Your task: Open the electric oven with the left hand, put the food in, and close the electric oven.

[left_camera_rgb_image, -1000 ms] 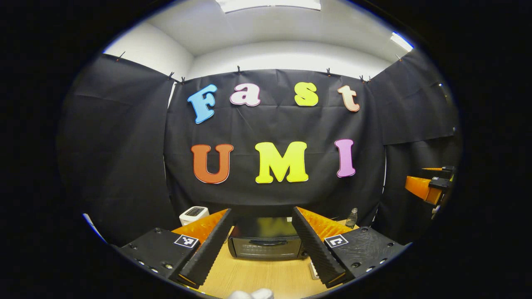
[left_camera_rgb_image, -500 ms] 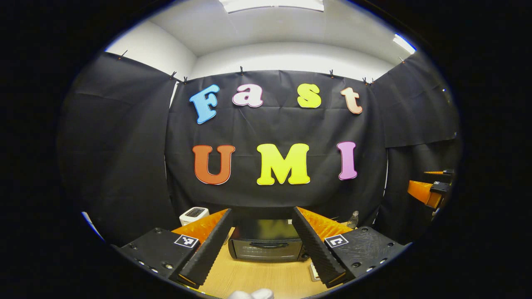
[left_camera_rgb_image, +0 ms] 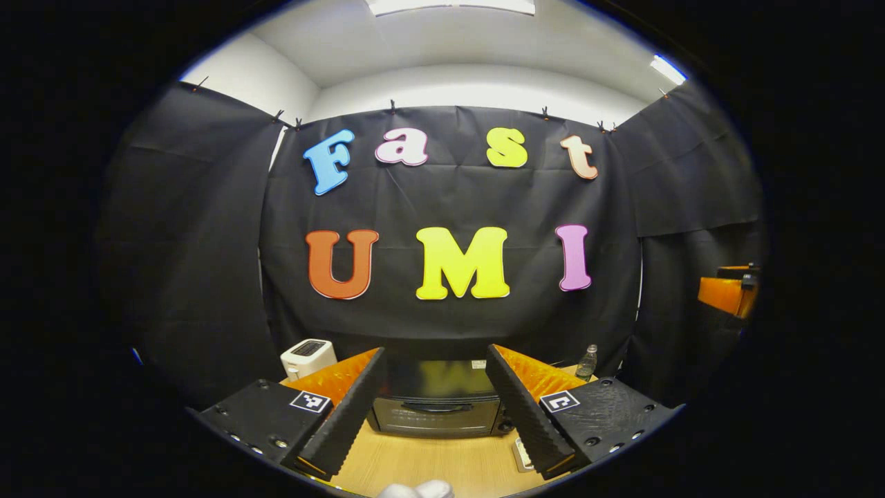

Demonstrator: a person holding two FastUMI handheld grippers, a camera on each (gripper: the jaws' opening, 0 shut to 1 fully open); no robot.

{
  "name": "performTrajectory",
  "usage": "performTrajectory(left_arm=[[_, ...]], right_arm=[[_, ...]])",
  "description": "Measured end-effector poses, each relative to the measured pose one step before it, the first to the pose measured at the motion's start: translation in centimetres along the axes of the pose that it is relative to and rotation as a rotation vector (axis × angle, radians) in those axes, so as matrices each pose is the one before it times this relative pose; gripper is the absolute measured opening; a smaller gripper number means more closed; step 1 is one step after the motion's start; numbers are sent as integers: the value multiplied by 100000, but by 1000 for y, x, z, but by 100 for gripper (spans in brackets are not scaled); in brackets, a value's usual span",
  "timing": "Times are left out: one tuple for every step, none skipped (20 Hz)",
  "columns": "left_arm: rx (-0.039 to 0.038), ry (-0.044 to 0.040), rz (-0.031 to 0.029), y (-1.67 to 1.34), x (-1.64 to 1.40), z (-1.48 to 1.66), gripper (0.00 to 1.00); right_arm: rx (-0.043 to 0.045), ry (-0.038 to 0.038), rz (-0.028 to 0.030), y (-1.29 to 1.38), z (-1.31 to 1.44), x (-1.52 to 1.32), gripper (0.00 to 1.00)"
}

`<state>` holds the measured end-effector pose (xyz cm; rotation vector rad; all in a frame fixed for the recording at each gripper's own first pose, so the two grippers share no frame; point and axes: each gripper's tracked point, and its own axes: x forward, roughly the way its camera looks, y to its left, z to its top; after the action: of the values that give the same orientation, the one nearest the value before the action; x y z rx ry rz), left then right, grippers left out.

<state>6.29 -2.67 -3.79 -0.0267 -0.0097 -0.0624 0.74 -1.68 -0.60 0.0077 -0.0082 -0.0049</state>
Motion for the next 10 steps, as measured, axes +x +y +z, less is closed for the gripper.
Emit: performTrajectory(left_arm=[[-283, -24, -1235, -408, 1229, -827, 94], [-827, 82, -1065, -369, 1205, -965, 94], [-1143, 1155, -1240, -315, 1353, -1187, 94], [-1520, 348, -1180, -304, 1270, -1282, 94], [-1080, 2861, 102, 32, 1312, -1354, 94], [-585, 1245, 470, 273, 1405, -1128, 95], [-469, 2233, 409, 355, 1435, -1355, 95], [-331, 2750, 36, 178, 1345, -1343, 95], [869, 1418, -86, 235, 1551, -1263, 95], [993, 3969, 1135, 491, 1287, -1646, 94]], right_arm=[[-12, 71, -450, -486, -235, -168, 98], [-861, 447, -716, -439, -248, -129, 98], [-1221, 276, -862, -642, -136, -58, 91], [-1460, 89, -1327, -539, -51, -153, 98], [-1625, 205, -1845, -623, -91, -80, 98], [-1440, 216, -1705, -638, 61, -35, 91], [-1212, 448, -1721, -354, -93, -130, 98], [-862, 537, -1592, -486, -76, -71, 98], [-665, 748, -1310, -400, -176, -28, 91], [-675, 1163, -1697, -411, -255, -11, 98]])
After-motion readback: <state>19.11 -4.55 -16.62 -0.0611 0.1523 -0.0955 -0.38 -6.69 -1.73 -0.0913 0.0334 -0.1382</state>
